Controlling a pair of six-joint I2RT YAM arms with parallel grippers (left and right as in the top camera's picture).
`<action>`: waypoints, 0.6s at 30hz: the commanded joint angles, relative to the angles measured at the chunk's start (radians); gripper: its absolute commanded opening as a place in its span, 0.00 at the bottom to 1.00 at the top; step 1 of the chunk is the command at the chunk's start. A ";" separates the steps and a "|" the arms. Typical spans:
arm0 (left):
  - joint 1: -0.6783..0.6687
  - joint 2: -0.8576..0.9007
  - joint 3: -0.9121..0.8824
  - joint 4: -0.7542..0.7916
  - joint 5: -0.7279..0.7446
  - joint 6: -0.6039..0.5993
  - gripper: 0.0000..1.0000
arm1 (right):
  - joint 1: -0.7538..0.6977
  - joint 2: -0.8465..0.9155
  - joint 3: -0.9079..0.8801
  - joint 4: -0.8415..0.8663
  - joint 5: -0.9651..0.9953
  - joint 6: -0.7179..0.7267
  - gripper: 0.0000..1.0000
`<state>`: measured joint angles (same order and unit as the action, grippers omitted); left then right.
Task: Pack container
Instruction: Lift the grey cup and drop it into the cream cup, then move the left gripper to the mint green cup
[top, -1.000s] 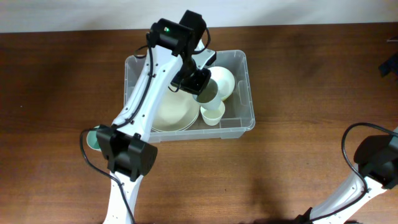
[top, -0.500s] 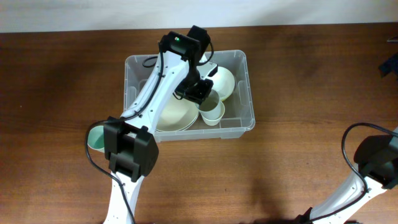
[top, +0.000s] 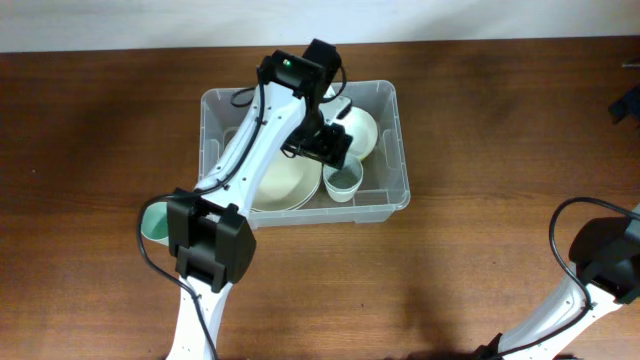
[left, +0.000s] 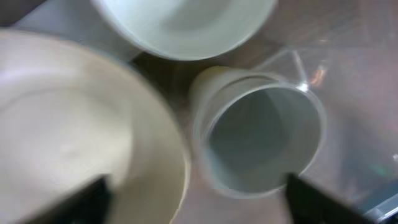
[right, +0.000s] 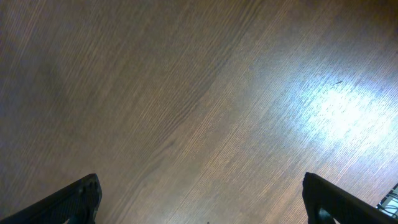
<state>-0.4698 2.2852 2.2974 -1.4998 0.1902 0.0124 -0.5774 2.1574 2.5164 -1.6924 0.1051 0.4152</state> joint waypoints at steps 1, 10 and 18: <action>0.071 -0.021 0.116 -0.067 -0.178 -0.119 0.99 | 0.001 -0.004 -0.005 -0.002 0.012 0.004 0.99; 0.353 -0.152 0.229 -0.188 -0.281 -0.312 0.99 | 0.001 -0.004 -0.005 -0.002 0.012 0.004 0.99; 0.643 -0.476 -0.038 -0.188 -0.266 -0.420 0.99 | 0.001 -0.004 -0.005 -0.002 0.012 0.004 0.99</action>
<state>0.0864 1.9793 2.3939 -1.6852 -0.0624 -0.3130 -0.5774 2.1574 2.5164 -1.6924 0.1051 0.4152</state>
